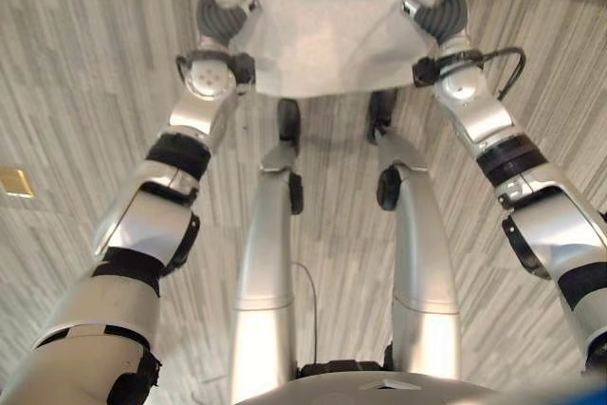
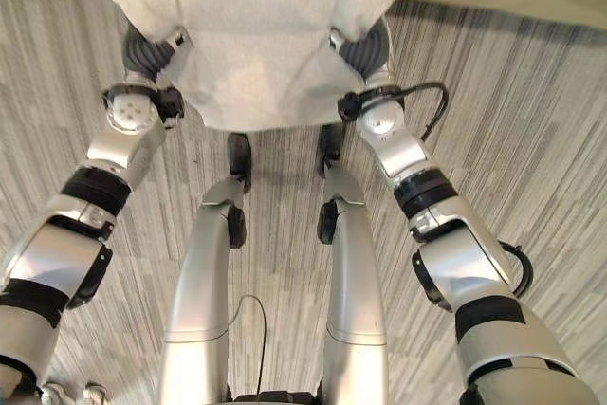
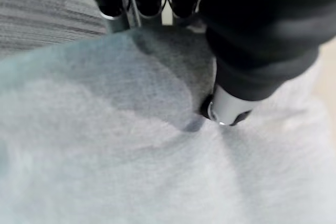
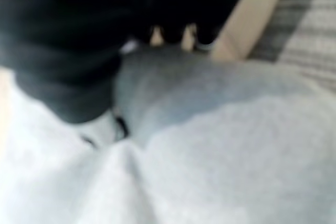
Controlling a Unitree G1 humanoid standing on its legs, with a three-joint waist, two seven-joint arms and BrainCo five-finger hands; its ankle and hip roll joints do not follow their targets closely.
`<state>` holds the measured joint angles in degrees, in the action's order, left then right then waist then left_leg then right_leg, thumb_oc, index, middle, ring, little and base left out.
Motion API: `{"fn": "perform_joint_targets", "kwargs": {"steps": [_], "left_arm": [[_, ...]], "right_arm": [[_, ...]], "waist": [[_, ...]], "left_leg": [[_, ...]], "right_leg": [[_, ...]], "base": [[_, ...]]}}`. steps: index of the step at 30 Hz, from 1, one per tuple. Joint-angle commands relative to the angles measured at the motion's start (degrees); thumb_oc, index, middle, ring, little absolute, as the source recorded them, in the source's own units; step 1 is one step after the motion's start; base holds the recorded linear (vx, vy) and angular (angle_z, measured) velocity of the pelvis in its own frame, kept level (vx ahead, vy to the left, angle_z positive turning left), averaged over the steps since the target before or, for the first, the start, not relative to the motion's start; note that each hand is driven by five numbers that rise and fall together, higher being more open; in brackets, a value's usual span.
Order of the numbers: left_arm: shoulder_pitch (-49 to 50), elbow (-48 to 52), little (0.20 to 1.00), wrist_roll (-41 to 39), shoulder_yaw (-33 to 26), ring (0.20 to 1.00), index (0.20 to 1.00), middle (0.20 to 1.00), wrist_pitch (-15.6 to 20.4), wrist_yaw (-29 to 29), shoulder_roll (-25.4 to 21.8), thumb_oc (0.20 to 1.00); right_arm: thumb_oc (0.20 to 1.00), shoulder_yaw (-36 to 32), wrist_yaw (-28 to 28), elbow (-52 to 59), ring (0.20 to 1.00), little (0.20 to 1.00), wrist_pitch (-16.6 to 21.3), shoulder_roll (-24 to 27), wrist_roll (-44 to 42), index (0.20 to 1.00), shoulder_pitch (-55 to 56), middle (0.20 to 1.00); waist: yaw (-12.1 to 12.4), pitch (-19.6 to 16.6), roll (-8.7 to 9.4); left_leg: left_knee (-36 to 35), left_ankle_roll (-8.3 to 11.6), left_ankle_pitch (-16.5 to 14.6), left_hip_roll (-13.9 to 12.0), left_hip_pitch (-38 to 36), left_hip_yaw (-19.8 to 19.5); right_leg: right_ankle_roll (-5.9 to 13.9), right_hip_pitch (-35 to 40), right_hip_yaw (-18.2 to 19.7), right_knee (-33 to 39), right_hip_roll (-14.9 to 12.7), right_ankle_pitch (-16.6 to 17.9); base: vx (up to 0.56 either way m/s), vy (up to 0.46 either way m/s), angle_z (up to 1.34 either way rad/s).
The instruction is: Pick up all the scattered cushions and arrange them neatly on the sofa.
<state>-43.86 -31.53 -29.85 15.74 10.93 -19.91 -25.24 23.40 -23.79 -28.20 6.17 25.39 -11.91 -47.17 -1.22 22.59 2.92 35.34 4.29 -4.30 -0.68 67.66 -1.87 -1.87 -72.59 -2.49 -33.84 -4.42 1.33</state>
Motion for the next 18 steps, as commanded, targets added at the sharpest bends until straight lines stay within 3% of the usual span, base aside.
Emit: {"fn": "perform_joint_targets", "kwargs": {"steps": [1,8,9,10,18], "left_arm": [[-1.95,-0.35,0.2,1.52,1.43,0.2,0.2,0.2,5.49,1.18,2.07,0.2],[10.38,7.15,0.2,2.11,-2.11,0.2,0.2,0.2,6.48,3.03,4.15,0.2],[12.29,8.07,0.2,2.45,-2.51,0.2,0.2,0.2,6.37,3.52,4.23,0.2],[12.41,8.16,0.2,2.48,-2.5,0.2,0.2,0.2,6.34,3.51,4.24,0.2],[27.72,13.26,0.2,2.62,-5.54,0.2,0.2,0.2,6.24,5.83,6.49,0.2]], "right_arm": [[0.2,-1.52,0.47,3.39,0.2,0.2,6.79,-2.63,2.67,0.2,-4.38,0.2],[0.2,-5.8,2.04,7.84,0.2,0.2,7.28,-1.82,3.92,0.2,6.01,0.2],[0.2,-6.42,2.27,8.49,0.2,0.2,7.25,-1.82,4.03,0.2,7.75,0.2],[0.2,-6.43,2.27,8.57,0.2,0.2,7.22,-1.83,4.05,0.2,7.87,0.2],[0.2,-9.74,5.2,12.77,0.2,0.2,7.02,-3.55,5.02,0.2,22.71,0.2]], "waist": [[-2.7,-7.77,-1.75],[-1.59,-9.57,-1.4],[-1.47,-9.59,-1.21],[-1.47,-9.35,-1.21],[0.05,-10.77,0.51]], "left_leg": [[-1.48,-1.5,-2.18,2.24,2.32,-1.91],[-9.48,-0.75,-1.53,2.38,-13.33,-3.34],[-11.31,-0.72,0.57,2.64,-15.44,-3.47],[-11.59,-0.72,0.67,2.62,-15.93,-3.5],[-23.33,0.29,2.38,1.78,-40.92,-4.03]], "right_leg": [[5.28,0.47,-0.15,-5.69,1.04,-8.22],[5.59,15.29,-1.83,2.2,-0.09,-7.72],[5.3,17.41,-2.39,4.29,-0.28,-5.81],[5.29,17.89,-2.44,4.52,-0.27,-5.74],[5.8,44.22,-5.2,19.13,0.19,-4.46]], "base": [[-0.01,-0.018,0.09],[-0.01,-0.005,0.01],[-0.08,-0.001,0.06],[-0.06,-0.018,0.1],[0.07,-0.039,0.1]]}}
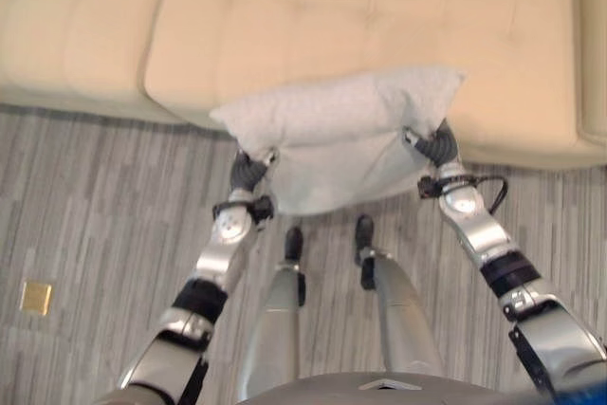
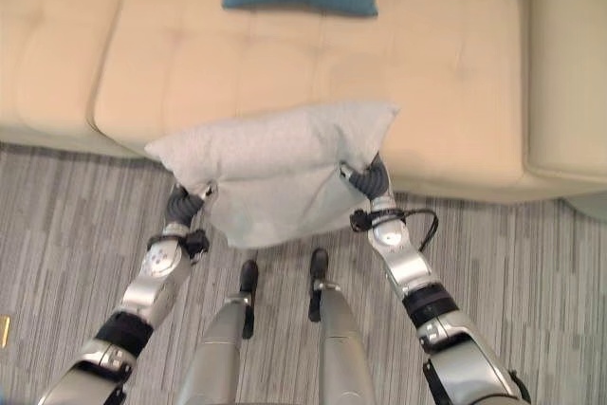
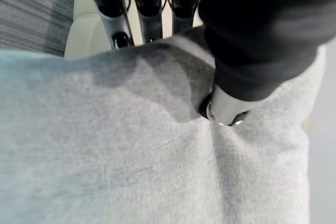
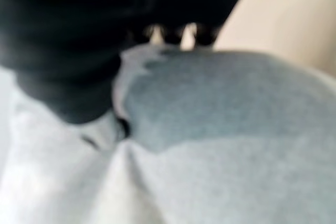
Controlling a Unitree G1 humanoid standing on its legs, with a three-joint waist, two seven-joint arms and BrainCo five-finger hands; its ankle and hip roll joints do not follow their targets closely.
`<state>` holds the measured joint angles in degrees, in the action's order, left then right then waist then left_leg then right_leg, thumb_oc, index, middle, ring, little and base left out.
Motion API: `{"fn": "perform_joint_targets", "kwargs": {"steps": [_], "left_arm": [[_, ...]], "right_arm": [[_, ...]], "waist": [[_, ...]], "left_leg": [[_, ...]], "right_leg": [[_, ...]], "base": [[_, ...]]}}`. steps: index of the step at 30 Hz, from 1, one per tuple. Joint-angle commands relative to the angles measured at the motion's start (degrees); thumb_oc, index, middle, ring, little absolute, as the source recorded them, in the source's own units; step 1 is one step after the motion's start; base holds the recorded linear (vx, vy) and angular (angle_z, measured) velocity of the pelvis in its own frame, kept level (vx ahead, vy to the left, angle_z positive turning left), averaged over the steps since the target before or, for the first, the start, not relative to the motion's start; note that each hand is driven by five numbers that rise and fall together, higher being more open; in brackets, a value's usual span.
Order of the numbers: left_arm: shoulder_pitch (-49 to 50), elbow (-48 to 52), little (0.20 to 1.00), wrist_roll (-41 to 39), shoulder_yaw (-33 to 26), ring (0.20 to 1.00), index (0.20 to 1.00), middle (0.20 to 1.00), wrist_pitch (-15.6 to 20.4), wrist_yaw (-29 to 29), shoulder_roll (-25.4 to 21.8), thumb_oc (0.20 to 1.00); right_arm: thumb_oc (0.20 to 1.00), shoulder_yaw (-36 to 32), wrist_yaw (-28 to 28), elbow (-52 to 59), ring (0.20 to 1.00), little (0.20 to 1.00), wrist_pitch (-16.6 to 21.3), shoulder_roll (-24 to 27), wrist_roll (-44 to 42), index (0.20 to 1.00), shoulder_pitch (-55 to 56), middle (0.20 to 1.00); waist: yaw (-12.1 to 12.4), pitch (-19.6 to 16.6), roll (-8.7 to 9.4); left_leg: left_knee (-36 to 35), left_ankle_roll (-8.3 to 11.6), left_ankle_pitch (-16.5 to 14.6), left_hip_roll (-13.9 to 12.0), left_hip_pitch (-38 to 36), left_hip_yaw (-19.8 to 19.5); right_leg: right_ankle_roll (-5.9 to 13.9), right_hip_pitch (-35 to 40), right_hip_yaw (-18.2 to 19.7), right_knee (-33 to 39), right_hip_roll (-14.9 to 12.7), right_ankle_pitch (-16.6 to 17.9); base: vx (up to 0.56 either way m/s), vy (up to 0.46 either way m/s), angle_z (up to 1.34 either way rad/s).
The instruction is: Pick up all the scattered cushions and arrange them neatly on the sofa.
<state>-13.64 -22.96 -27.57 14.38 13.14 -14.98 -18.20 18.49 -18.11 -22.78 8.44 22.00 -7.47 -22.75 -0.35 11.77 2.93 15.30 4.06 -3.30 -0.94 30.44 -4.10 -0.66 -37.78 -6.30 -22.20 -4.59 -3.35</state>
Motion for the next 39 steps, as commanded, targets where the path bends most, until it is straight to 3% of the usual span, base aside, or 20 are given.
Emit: {"fn": "perform_joint_targets", "kwargs": {"steps": [1,2,5,12,14,15,17,18,21,25,28,29,31,32,33,34,37,39], "left_arm": [[-2.47,4.73,0.2,0.36,-4.16,0.2,0.2,0.2,4.01,0.88,-0.56,0.2],[0.61,5.71,0.2,0.73,-5.32,0.2,0.2,0.2,3.8,1.28,-0.64,0.2],[4.51,7.22,0.2,1.56,-6.32,0.2,0.2,0.2,3.33,1.91,-1.08,0.2],[10.39,9.22,0.2,0.89,-7.5,0.2,0.2,0.2,2.12,3.77,0.16,0.2],[10.29,9.69,0.2,1.16,-6.72,0.2,0.2,0.2,1.97,4.71,0.97,0.2],[10.29,9.69,0.2,1.17,-6.72,0.2,0.2,0.2,1.97,4.71,0.97,0.2],[10.08,9.98,0.2,1.54,-5.98,0.2,0.2,0.2,2.11,5.99,0.95,0.2],[10.48,10.34,0.2,1.52,-6.19,0.2,0.2,0.2,2.15,6.31,0.98,0.2],[12.21,11.55,0.2,2.38,-6.74,0.2,0.2,0.2,1.78,7.25,0.28,0.2],[13.8,13.25,0.2,3.89,-7.84,0.2,0.2,0.2,1.59,6.9,-0.48,0.2],[13.79,14.17,0.2,4.63,-8.78,0.2,0.2,0.2,1.43,6.26,-1.2,0.2],[13.7,14.72,0.2,5.17,-8.99,0.2,0.2,0.2,1.33,6.28,-1.86,0.2],[13.11,14.69,0.2,5.93,-8.56,0.2,0.2,0.2,1.36,6.05,-2.3,0.2],[12.53,14.9,0.2,6.19,-8.1,0.2,0.2,0.2,1.39,5.92,-2.59,0.2],[12.5,14.9,0.2,6.19,-8.12,0.2,0.2,0.2,1.38,5.91,-2.6,0.2],[12.15,14.65,0.2,6.22,-7.76,0.2,0.2,0.2,1.43,5.9,-2.71,0.2],[10.62,13.94,0.2,6.93,-6.23,0.2,0.2,0.2,1.49,6.29,-2.95,0.2],[10.96,13.88,0.2,7.75,-5.96,0.2,0.2,0.2,1.43,6.67,-2.84,0.2]], "right_arm": [[0.2,-4.85,-0.47,7.39,0.2,0.2,4.73,-0.17,0.59,0.2,-1.68,0.2],[0.2,-5.72,0.25,7.88,0.2,0.2,4.57,0.08,1.15,0.2,1.06,0.2],[0.2,-6.32,1.67,8.5,0.2,0.2,4.19,0.44,1.62,0.2,4.31,0.2],[0.2,-7.04,4.45,8.71,0.2,0.2,3.72,0.56,0.76,0.2,9.54,0.2],[0.2,-8.52,4.72,9.08,0.2,0.2,3.37,1.25,0.96,0.2,11.61,0.2],[0.2,-8.52,4.72,9.09,0.2,0.2,3.37,1.25,0.96,0.2,11.61,0.2],[0.2,-9.82,4.79,10.74,0.2,0.2,3.04,2.31,1.31,0.2,13.23,0.2],[0.2,-10.34,5.16,11.43,0.2,0.2,2.99,2.57,1.42,0.2,13.9,0.2],[0.2,-11.93,5.95,12.83,0.2,0.2,2.41,2.89,1.71,0.2,15.21,0.2],[0.2,-12.34,6.22,13.42,0.2,0.2,2.22,2.32,2.0,0.2,15.21,0.2],[0.2,-12.31,6.08,13.46,0.2,0.2,2.18,1.42,2.36,0.2,14.06,0.2],[0.2,-11.95,6.15,13.9,0.2,0.2,2.13,0.77,2.75,0.2,13.3,0.2],[0.2,-11.9,6.1,13.84,0.2,0.2,2.4,0.41,2.56,0.2,13.23,0.2],[0.2,-12.04,6.08,13.89,0.2,0.2,2.36,0.23,2.72,0.2,13.01,0.2],[0.2,-12.04,6.08,13.87,0.2,0.2,2.37,0.22,2.72,0.2,12.97,0.2],[0.2,-11.86,6.27,13.63,0.2,0.2,2.25,0.49,2.47,0.2,12.79,0.2],[0.2,-11.92,6.44,13.37,0.2,0.2,2.66,0.86,1.7,0.2,13.39,0.2],[0.2,-11.77,7.01,13.04,0.2,0.2,3.0,1.3,1.05,0.2,13.98,0.2]], "waist": [[-0.89,0.04,0.52],[-0.3,-0.58,0.76],[0.0,-2.37,1.23],[1.0,-4.42,1.95],[0.26,-4.32,2.1],[0.23,-4.38,2.1],[-1.62,-5.35,2.36],[-1.9,-5.76,2.34],[-1.99,-7.34,1.6],[-1.45,-7.75,2.32],[-0.43,-7.71,2.61],[-0.2,-7.36,2.38],[-0.49,-7.02,2.48],[-1.86,-6.61,2.42],[-1.8,-6.76,2.44],[-2.66,-6.62,2.35],[-3.36,-6.24,2.4],[-3.21,-6.54,2.64]], "left_leg": [[-3.6,0.5,1.76,2.09,-3.75,-1.86],[-5.87,0.94,2.01,1.64,-8.44,-2.12],[-8.84,1.24,2.7,0.77,-13.31,-2.37],[-11.4,2.11,3.53,0.23,-19.81,-2.25],[-9.32,1.76,3.74,-0.95,-18.26,4.44],[-9.33,1.75,3.76,-0.94,-18.2,4.42],[-4.3,0.75,1.26,-4.88,-18.66,17.73],[-3.79,0.78,0.28,-5.68,-19.72,19.91],[-5.75,1.18,-1.59,-5.74,-22.43,20.95],[-7.91,-0.17,-0.64,-3.59,-22.85,19.86],[-10.12,-1.57,-1.13,-2.08,-24.09,19.43],[-11.28,-2.48,-1.42,-1.56,-25.23,19.25],[-11.73,-2.82,-1.39,-1.19,-25.67,18.55],[-13.11,-3.28,-0.96,-0.35,-26.61,16.37],[-13.18,-3.26,-0.76,-0.37,-26.4,16.46],[-13.9,-3.63,-0.26,0.84,-26.73,14.03],[-14.65,-4.05,-0.01,2.28,-27.32,10.9],[-14.1,-4.14,-0.29,2.93,-27.32,9.96]], "right_leg": [[4.61,9.51,-1.46,7.81,0.32,0.54],[4.66,14.95,-1.88,10.56,0.91,0.46],[4.76,21.42,-2.56,14.82,1.52,0.63],[4.84,31.95,-4.94,21.97,2.22,0.97],[5.26,33.76,-8.22,23.37,0.5,1.48],[5.27,33.71,-8.25,23.37,0.49,1.49],[5.73,34.63,-12.65,23.36,-1.9,2.27],[5.95,34.99,-14.0,23.07,-2.57,2.49],[7.0,37.18,-15.4,23.18,-2.84,1.49],[7.31,37.19,-15.37,22.82,-4.33,2.89],[8.36,36.33,-14.45,20.32,-5.57,2.69],[8.37,34.95,-13.34,15.91,-6.45,2.54],[8.38,34.05,-11.16,14.38,-5.9,2.34],[8.0,31.01,-3.45,12.85,-1.54,1.31],[7.94,30.73,-3.37,12.87,-1.51,1.46],[8.29,28.51,3.75,13.35,2.36,1.34],[7.25,28.81,7.15,14.15,4.64,1.23],[6.58,30.26,7.14,15.85,4.77,1.62]], "base": [[0.17,-0.085,0.01],[0.07,-0.056,0.04],[0.11,-0.07,0.13],[0.09,-0.044,0.27],[-0.06,0.053,0.63],[-0.04,0.063,0.98],[0.01,0.101,0.87],[0.03,0.092,0.79],[0.2,0.135,1.01],[0.02,0.196,0.25],[0.03,0.185,0.1],[0.03,0.206,-0.03],[0.07,0.124,0.11],[0.07,0.08,0.27],[0.14,0.106,0.44],[0.11,0.076,0.95],[0.11,0.026,0.84],[0.08,-0.025,1.06]]}}
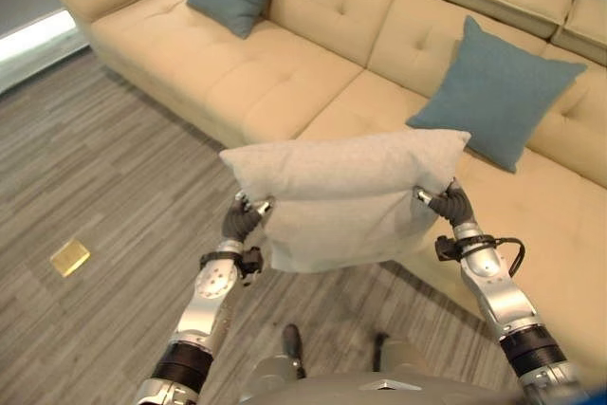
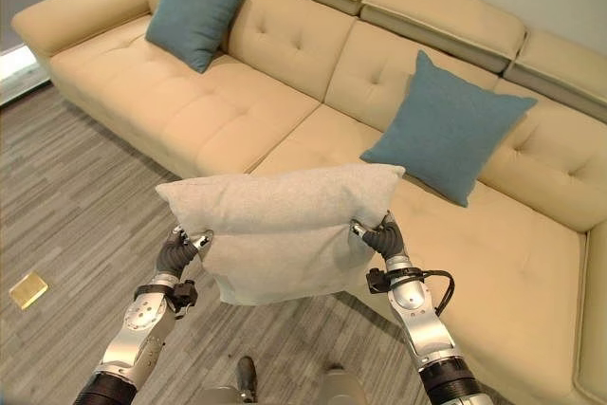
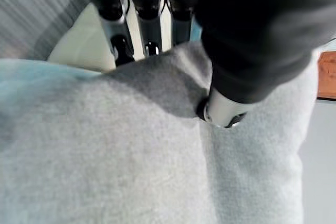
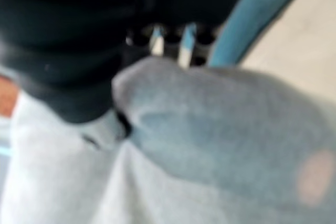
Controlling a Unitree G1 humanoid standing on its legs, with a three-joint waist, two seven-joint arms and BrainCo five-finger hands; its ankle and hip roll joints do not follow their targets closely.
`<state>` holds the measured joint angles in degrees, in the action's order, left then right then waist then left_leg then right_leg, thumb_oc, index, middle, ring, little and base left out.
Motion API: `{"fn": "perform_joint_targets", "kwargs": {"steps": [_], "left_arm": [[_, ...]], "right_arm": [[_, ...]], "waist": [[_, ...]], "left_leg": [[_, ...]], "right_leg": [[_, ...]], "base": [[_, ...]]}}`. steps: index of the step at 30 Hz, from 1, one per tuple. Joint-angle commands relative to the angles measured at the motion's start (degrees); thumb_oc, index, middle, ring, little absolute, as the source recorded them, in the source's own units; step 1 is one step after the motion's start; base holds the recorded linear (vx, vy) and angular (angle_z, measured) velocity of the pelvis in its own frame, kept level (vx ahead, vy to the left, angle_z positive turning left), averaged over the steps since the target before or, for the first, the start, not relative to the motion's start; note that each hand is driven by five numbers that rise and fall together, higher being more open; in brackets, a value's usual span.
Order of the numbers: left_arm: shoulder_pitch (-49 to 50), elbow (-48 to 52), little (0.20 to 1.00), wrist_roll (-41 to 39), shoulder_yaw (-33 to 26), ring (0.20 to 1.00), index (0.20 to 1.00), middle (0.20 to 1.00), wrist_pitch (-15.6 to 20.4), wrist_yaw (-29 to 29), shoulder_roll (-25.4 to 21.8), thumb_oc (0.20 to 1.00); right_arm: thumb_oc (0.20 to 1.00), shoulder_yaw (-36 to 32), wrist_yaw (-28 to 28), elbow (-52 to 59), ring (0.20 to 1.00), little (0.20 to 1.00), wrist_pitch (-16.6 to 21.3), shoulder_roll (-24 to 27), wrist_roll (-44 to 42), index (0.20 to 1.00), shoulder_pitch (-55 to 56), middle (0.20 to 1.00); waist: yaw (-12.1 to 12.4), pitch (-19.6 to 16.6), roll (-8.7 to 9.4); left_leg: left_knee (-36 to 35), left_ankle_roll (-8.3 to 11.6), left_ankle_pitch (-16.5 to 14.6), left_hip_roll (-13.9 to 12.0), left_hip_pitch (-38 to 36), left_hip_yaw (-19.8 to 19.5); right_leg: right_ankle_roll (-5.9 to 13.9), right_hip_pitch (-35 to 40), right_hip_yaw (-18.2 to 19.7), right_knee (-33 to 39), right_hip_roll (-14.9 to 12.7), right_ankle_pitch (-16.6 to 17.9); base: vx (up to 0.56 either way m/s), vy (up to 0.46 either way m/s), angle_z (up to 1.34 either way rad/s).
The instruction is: Pick up all the scattered cushions and arrange them neatly on the sofa.
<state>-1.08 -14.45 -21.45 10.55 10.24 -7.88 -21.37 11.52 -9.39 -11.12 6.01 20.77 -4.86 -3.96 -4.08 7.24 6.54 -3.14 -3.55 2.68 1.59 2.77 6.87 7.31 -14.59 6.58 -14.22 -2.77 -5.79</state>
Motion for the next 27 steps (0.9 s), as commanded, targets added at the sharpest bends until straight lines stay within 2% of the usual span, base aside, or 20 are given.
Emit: {"fn": "perform_joint_targets", "kwargs": {"steps": [1,3,4,9,10,11,12,14,15,18,22,24,25,27], "left_arm": [[-1.59,5.37,0.2,1.63,-2.13,0.2,0.2,0.2,4.33,-0.43,0.33,0.2],[-1.15,5.8,0.2,1.57,-2.0,0.2,0.2,0.2,3.88,0.16,0.71,0.2],[-0.98,5.68,0.2,1.75,-1.64,0.2,0.2,0.2,3.59,0.79,0.91,0.2],[-0.6,5.56,0.2,1.53,-1.46,0.2,0.2,0.2,3.36,1.31,1.27,0.2],[-0.38,5.35,0.2,1.7,-1.47,0.2,0.2,0.2,2.99,1.96,1.21,0.2],[-0.38,5.35,0.2,1.7,-1.47,0.2,0.2,0.2,2.99,1.96,1.2,0.2],[0.24,5.55,0.2,2.87,-1.75,0.2,0.2,0.2,2.77,1.85,0.24,0.2],[0.2,5.99,0.2,2.9,-2.09,0.2,0.2,0.2,2.68,1.29,-0.26,0.2],[0.14,6.1,0.2,2.41,-2.14,0.2,0.2,0.2,2.74,1.15,-0.21,0.2],[0.7,5.84,0.2,2.19,-1.93,0.2,0.2,0.2,2.68,1.67,0.14,0.2],[0.93,5.75,0.2,2.9,-1.78,0.2,0.2,0.2,2.54,1.49,-0.51,0.2],[0.7,6.19,0.2,3.05,-2.04,0.2,0.2,0.2,2.47,1.01,-1.27,0.2],[0.17,6.46,0.2,3.14,-2.12,0.2,0.2,0.2,2.65,0.61,-1.83,0.2],[-0.45,6.13,0.2,3.37,-1.94,0.2,0.2,0.2,2.67,0.48,-1.85,0.2]], "right_arm": [[0.2,-4.8,-1.7,1.38,0.2,0.2,5.43,2.53,-1.56,0.2,-4.81,0.2],[0.2,-6.14,-1.1,1.68,0.2,0.2,5.31,3.35,-1.86,0.2,-2.47,0.2],[0.2,-7.35,-0.82,2.3,0.2,0.2,5.36,4.0,-1.86,0.2,-0.78,0.2],[0.2,-8.34,-0.65,2.9,0.2,0.2,5.39,4.5,-2.33,0.2,0.61,0.2],[0.2,-8.74,-0.35,3.07,0.2,0.2,5.22,4.04,-2.45,0.2,1.4,0.2],[0.2,-8.74,-0.35,3.08,0.2,0.2,5.22,4.04,-2.45,0.2,1.4,0.2],[0.2,-8.29,-0.32,3.28,0.2,0.2,5.1,3.59,-2.02,0.2,1.22,0.2],[0.2,-7.75,-0.64,3.24,0.2,0.2,4.85,3.59,-1.94,0.2,0.6,0.2],[0.2,-7.4,-0.78,3.2,0.2,0.2,4.75,3.57,-2.0,0.2,0.24,0.2],[0.2,-7.19,-0.44,2.58,0.2,0.2,4.59,3.13,-1.42,0.2,-0.16,0.2],[0.2,-5.94,-0.04,2.1,0.2,0.2,4.41,1.99,-1.44,0.2,-1.43,0.2],[0.2,-5.63,-0.02,2.22,0.2,0.2,4.16,1.74,-0.94,0.2,-2.28,0.2],[0.2,-5.48,-0.18,2.21,0.2,0.2,4.26,1.18,-1.15,0.2,-2.7,0.2],[0.2,-5.73,-0.14,2.2,0.2,0.2,4.39,0.74,-1.59,0.2,-2.43,0.2]], "waist": [[0.49,-2.0,-0.98],[0.33,-2.71,-0.82],[-0.23,-3.0,-0.73],[-1.08,-2.82,-0.66],[-1.34,-2.73,-1.02],[-1.35,-2.73,-1.02],[-1.21,-3.31,-1.5],[-0.47,-3.13,-0.96],[0.11,-2.9,-0.5],[0.42,-3.7,-1.19],[1.27,-3.31,-0.6],[1.7,-2.49,-0.6],[1.43,-1.82,-1.34],[1.02,-1.31,-1.81]], "left_leg": [[4.34,3.47,-6.27,0.41,0.35,-1.03],[4.53,4.48,-6.14,0.68,0.57,-2.28],[6.47,5.01,-7.17,0.9,1.06,-2.59],[11.6,5.97,-8.41,0.88,3.1,-2.47],[10.8,6.18,-7.9,-0.43,3.51,-0.56],[10.78,6.18,-7.89,-0.42,3.5,-0.57],[6.75,6.32,-4.99,-1.71,4.15,0.6],[6.83,7.2,-2.7,-2.31,7.68,-0.06],[8.09,7.56,-2.1,-2.62,10.31,-0.52],[5.79,6.96,-2.78,-3.17,7.71,-0.07],[5.78,5.59,-3.76,-2.27,5.89,0.6],[5.47,4.26,-4.39,-1.69,4.45,1.27],[4.79,3.52,-4.85,-1.89,2.96,1.51],[4.19,3.26,-5.39,-1.66,1.14,1.19]], "right_leg": [[-1.39,7.09,-5.76,7.89,2.94,4.06],[-1.62,8.62,-7.28,9.84,2.62,4.37],[-1.88,9.61,-8.57,10.58,2.16,4.15],[-2.03,11.19,-11.02,11.4,1.1,3.83],[-1.78,11.86,-12.64,11.78,0.6,3.53],[-1.77,11.87,-12.65,11.79,0.6,3.53],[-1.4,11.79,-13.56,12.29,0.51,3.39],[-1.3,11.92,-13.15,12.55,-0.05,3.22],[-1.41,12.13,-12.8,12.43,-0.47,2.95],[-1.04,12.77,-13.2,11.35,-0.47,1.78],[0.16,12.44,-11.95,5.88,-1.99,2.2],[1.51,9.99,-11.05,-1.32,-3.4,5.55],[1.83,7.61,-10.46,-7.27,-3.15,6.99],[1.26,4.84,-9.6,-10.32,-1.82,6.47]], "base": [[0.08,-0.065,0.66],[0.12,-0.098,0.27],[0.11,-0.068,0.71],[0.06,-0.011,0.71],[0.02,0.023,0.53],[0.08,0.089,0.59],[0.09,0.102,0.47],[0.11,0.132,0.24],[0.13,0.131,0.07],[0.21,0.156,-0.09],[0.19,0.18,-0.13],[0.18,0.216,-0.31],[0.2,0.233,-0.35],[0.17,0.142,-0.21]]}}
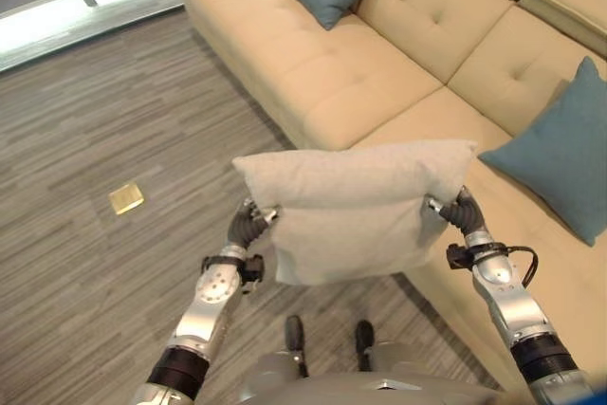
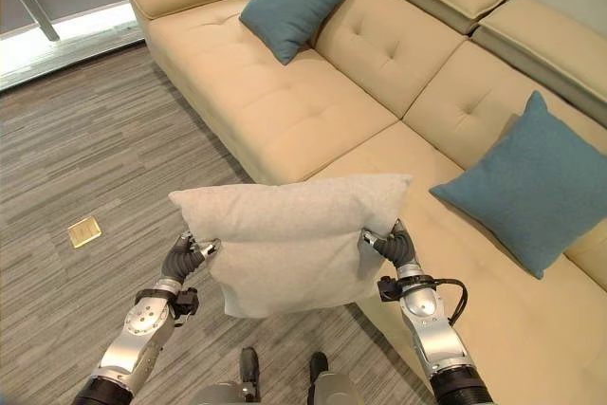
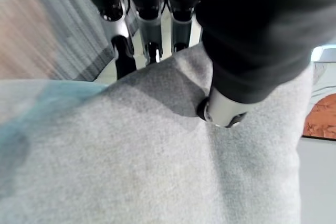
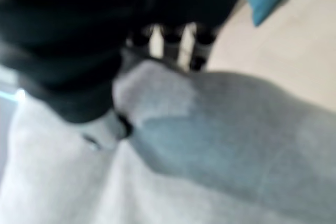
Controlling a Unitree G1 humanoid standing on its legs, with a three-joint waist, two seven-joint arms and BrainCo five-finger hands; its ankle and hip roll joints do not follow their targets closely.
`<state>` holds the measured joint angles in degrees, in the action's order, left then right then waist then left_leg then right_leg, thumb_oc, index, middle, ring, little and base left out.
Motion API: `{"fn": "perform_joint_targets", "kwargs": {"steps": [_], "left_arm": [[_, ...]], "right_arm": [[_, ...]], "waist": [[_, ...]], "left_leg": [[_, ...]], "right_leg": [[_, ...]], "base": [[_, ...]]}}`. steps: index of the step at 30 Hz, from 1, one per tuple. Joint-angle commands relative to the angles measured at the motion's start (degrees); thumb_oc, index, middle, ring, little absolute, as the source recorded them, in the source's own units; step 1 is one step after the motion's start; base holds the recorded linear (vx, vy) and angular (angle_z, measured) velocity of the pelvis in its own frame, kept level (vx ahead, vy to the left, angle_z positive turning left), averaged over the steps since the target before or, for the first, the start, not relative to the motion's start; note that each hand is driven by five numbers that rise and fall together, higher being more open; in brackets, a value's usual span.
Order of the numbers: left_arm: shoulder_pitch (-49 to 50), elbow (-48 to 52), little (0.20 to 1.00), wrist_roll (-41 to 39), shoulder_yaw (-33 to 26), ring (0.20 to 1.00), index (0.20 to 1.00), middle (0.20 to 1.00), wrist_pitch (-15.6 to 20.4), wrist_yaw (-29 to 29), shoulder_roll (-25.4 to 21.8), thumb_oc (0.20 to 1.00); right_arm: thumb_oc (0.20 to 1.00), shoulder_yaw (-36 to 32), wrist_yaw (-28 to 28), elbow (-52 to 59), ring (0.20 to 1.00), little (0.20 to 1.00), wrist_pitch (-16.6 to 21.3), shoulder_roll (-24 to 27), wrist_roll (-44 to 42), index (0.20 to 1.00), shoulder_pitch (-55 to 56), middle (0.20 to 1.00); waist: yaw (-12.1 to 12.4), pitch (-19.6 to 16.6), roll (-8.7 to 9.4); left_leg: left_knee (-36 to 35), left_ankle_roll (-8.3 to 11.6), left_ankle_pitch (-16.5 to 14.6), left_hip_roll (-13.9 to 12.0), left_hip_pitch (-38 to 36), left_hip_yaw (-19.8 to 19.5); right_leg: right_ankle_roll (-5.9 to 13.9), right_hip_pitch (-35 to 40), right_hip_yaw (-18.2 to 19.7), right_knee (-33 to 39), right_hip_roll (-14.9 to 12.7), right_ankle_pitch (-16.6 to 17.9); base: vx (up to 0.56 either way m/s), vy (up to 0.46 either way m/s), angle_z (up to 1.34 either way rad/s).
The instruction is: Pick up all the scattered cushions and arrange them neatly on the sofa.
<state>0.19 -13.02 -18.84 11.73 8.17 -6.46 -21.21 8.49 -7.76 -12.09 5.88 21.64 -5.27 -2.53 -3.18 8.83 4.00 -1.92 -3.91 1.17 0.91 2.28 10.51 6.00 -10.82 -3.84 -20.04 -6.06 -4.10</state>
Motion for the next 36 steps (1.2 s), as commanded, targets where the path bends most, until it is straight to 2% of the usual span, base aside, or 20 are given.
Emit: {"fn": "perform_joint_targets", "kwargs": {"steps": [1,4,6,8,10,11,13,14,15,17,19,20,21,24,25,26,28,31,35,36], "left_arm": [[-1.74,4.68,0.2,0.77,-3.12,0.2,0.2,0.2,4.76,-0.94,-1.99,0.2],[-1.77,4.39,0.2,1.36,-3.07,0.2,0.2,0.2,4.79,-0.57,-1.85,0.2],[-2.51,4.59,0.2,1.43,-3.21,0.2,0.2,0.2,4.65,-0.64,-1.84,0.2],[-3.34,4.28,0.2,1.58,-3.08,0.2,0.2,0.2,5.07,-0.95,-1.51,0.2],[-4.21,4.53,0.2,1.2,-1.73,0.2,0.2,0.2,5.77,-0.16,-0.11,0.2],[-3.7,4.13,0.2,1.14,-1.62,0.2,0.2,0.2,5.77,-0.18,0.76,0.2],[-3.1,4.05,0.2,0.78,-1.71,0.2,0.2,0.2,5.83,-0.05,1.1,0.2],[-2.42,4.15,0.2,0.43,-1.33,0.2,0.2,0.2,5.63,0.26,1.67,0.2],[-2.01,4.22,0.2,0.3,-1.35,0.2,0.2,0.2,5.49,0.45,1.73,0.2],[-1.55,4.27,0.2,-0.09,-1.4,0.2,0.2,0.2,5.44,0.48,1.96,0.2],[-1.62,4.0,0.2,-0.05,-1.44,0.2,0.2,0.2,5.12,0.35,2.05,0.2],[-1.44,3.85,0.2,0.39,-1.71,0.2,0.2,0.2,4.64,0.42,1.88,0.2],[-1.05,4.0,0.2,1.03,-1.98,0.2,0.2,0.2,4.39,0.16,1.51,0.2],[-0.45,4.9,0.2,1.26,-2.91,0.2,0.2,0.2,4.4,-0.4,0.97,0.2],[-0.49,4.9,0.2,1.26,-2.92,0.2,0.2,0.2,4.4,-0.4,0.95,0.2],[-0.78,5.58,0.2,0.14,-3.09,0.2,0.2,0.2,4.81,-1.81,0.9,0.2],[-0.82,5.5,0.2,0.12,-2.63,0.2,0.2,0.2,5.02,-1.37,1.04,0.2],[-1.17,5.68,0.2,0.08,-2.12,0.2,0.2,0.2,5.19,-1.18,0.93,0.2],[-2.39,5.91,0.2,-0.39,-1.85,0.2,0.2,0.2,5.3,-1.71,0.17,0.2],[-2.43,5.87,0.2,-0.39,-1.85,0.2,0.2,0.2,5.33,-1.7,0.17,0.2]], "right_arm": [[0.2,-2.71,-1.76,3.17,0.2,0.2,4.52,-0.11,-1.18,0.2,-3.86,0.2],[0.2,-2.94,-1.17,2.82,0.2,0.2,4.52,0.25,-1.69,0.2,-3.71,0.2],[0.2,-2.91,-0.98,2.8,0.2,0.2,4.47,0.38,-2.1,0.2,-3.92,0.2],[0.2,-2.77,-0.96,2.32,0.2,0.2,4.72,0.49,-2.36,0.2,-4.22,0.2],[0.2,-3.15,-1.07,2.06,0.2,0.2,4.97,0.9,-2.69,0.2,-3.31,0.2],[0.2,-3.81,-1.01,1.73,0.2,0.2,5.07,1.09,-2.74,0.2,-2.49,0.2],[0.2,-4.17,-0.93,1.69,0.2,0.2,5.03,1.53,-2.79,0.2,-2.03,0.2],[0.2,-4.76,-0.9,1.63,0.2,0.2,5.09,2.2,-2.65,0.2,-0.7,0.2],[0.2,-4.86,-0.83,1.76,0.2,0.2,4.89,2.58,-2.61,0.2,-0.51,0.2],[0.2,-4.88,-0.89,1.88,0.2,0.2,4.8,3.15,-2.97,0.2,-0.37,0.2],[0.2,-4.92,-0.84,1.78,0.2,0.2,4.64,3.43,-3.09,0.2,-0.3,0.2],[0.2,-4.84,-0.98,1.79,0.2,0.2,4.43,3.42,-2.9,0.2,-0.25,0.2],[0.2,-4.71,-1.21,2.13,0.2,0.2,4.38,3.41,-2.47,0.2,-0.28,0.2],[0.2,-3.76,-1.67,1.97,0.2,0.2,4.16,3.25,-1.3,0.2,-1.03,0.2],[0.2,-3.77,-1.68,1.95,0.2,0.2,4.16,3.24,-1.29,0.2,-1.08,0.2],[0.2,-2.23,-1.85,0.96,0.2,0.2,3.86,3.27,-1.22,0.2,-3.32,0.2],[0.2,-1.52,-1.39,0.09,0.2,0.2,3.73,3.35,-0.78,0.2,-3.96,0.2],[0.2,-1.36,-1.17,-0.35,0.2,0.2,3.56,3.6,-0.09,0.2,-4.19,0.2],[0.2,-0.62,-0.92,-0.31,0.2,0.2,3.14,3.15,0.0,0.2,-6.38,0.2],[0.2,-0.64,-0.92,-0.3,0.2,0.2,3.12,3.15,0.01,0.2,-6.39,0.2]], "waist": [[0.15,-2.86,0.75],[-1.65,-2.62,0.11],[-2.46,-2.42,0.33],[-3.15,-2.26,0.48],[-4.06,-3.34,1.22],[-4.24,-3.98,1.26],[-4.34,-4.61,1.01],[-4.87,-5.11,0.86],[-4.77,-5.44,1.21],[-4.2,-5.26,1.97],[-3.83,-5.19,2.28],[-3.12,-5.21,3.04],[-2.45,-4.97,3.28],[-0.26,-3.74,2.88],[-0.28,-3.79,2.94],[1.42,-3.09,3.25],[1.69,-3.73,2.4],[1.64,-4.45,2.35],[1.42,-5.56,2.14],[1.7,-5.48,2.17]], "left_leg": [[2.92,3.63,-3.93,-0.96,1.54,-2.42],[1.28,3.55,-5.44,0.68,-2.01,-3.41],[0.77,3.7,-6.49,1.85,-3.88,-4.01],[0.74,3.86,-7.12,2.31,-4.89,-4.08],[2.55,3.86,-9.19,3.65,-6.11,-5.5],[4.21,4.36,-10.24,3.82,-6.52,-5.83],[6.63,5.13,-11.03,3.76,-6.49,-5.85],[15.08,7.96,-9.92,2.99,-5.23,-5.17],[19.09,8.79,-8.72,2.83,-3.65,-4.77],[26.59,9.33,-8.34,1.61,0.53,-3.37],[27.2,8.58,-9.68,0.46,2.81,-2.31],[24.21,6.91,-11.81,-0.23,5.26,-2.71],[21.83,6.61,-11.1,-0.23,6.87,-4.21],[13.0,7.98,-4.33,-0.34,9.22,-11.15],[12.61,7.99,-3.95,-0.29,9.19,-11.14],[11.58,8.98,-1.55,0.19,11.98,-18.39],[8.04,8.57,-2.06,-0.46,8.73,-19.63],[7.46,8.38,-2.0,-0.7,6.44,-17.93],[5.5,6.13,-3.69,-0.33,2.49,-12.41],[5.42,6.11,-3.71,-0.37,2.32,-12.13]], "right_leg": [[2.57,1.06,0.85,-4.68,1.45,4.63],[1.27,-3.74,0.51,1.91,4.6,3.67],[2.0,-5.53,-2.59,8.78,4.46,5.49],[2.43,-5.5,-4.15,11.67,4.55,6.95],[1.54,-2.51,-1.76,14.7,5.9,6.29],[1.17,-1.51,-0.9,14.53,6.25,6.5],[0.83,-0.43,-2.07,14.89,5.85,6.5],[-0.04,2.59,-2.89,15.61,5.75,6.05],[-0.44,3.65,-3.08,16.12,5.25,5.76],[-1.5,5.77,-2.9,16.84,4.78,4.64],[-1.54,6.23,-2.74,16.92,4.48,4.05],[-1.38,7.14,-1.74,17.27,3.94,3.32],[-1.39,7.44,-0.7,17.11,4.08,2.95],[-1.93,9.13,2.69,16.58,5.86,1.3],[-1.93,9.02,2.69,16.64,5.8,1.44],[-2.44,10.11,6.89,14.84,6.93,0.35],[-2.27,10.39,8.09,13.99,7.39,-0.57],[-1.94,10.54,8.67,12.78,6.71,-0.74],[0.65,9.81,10.42,10.35,4.75,0.27],[0.68,9.81,10.7,10.27,4.77,0.24]], "base": [[0.16,0.084,-0.03],[0.32,0.101,0.04],[0.23,0.024,0.03],[0.23,-0.007,0.1],[0.36,-0.023,0.23],[0.32,-0.018,0.41],[0.28,-0.036,0.77],[0.28,-0.064,0.53],[0.35,-0.088,0.47],[0.14,-0.05,0.28],[0.13,-0.024,-0.05],[0.22,-0.008,-0.01],[0.23,0.019,-0.25],[0.16,0.059,-0.55],[0.22,0.1,-1.11],[0.16,0.072,-1.06],[0.22,0.182,-1.1],[0.17,0.17,-1.04],[0.12,0.196,-0.53],[0.07,0.181,-0.78]]}}
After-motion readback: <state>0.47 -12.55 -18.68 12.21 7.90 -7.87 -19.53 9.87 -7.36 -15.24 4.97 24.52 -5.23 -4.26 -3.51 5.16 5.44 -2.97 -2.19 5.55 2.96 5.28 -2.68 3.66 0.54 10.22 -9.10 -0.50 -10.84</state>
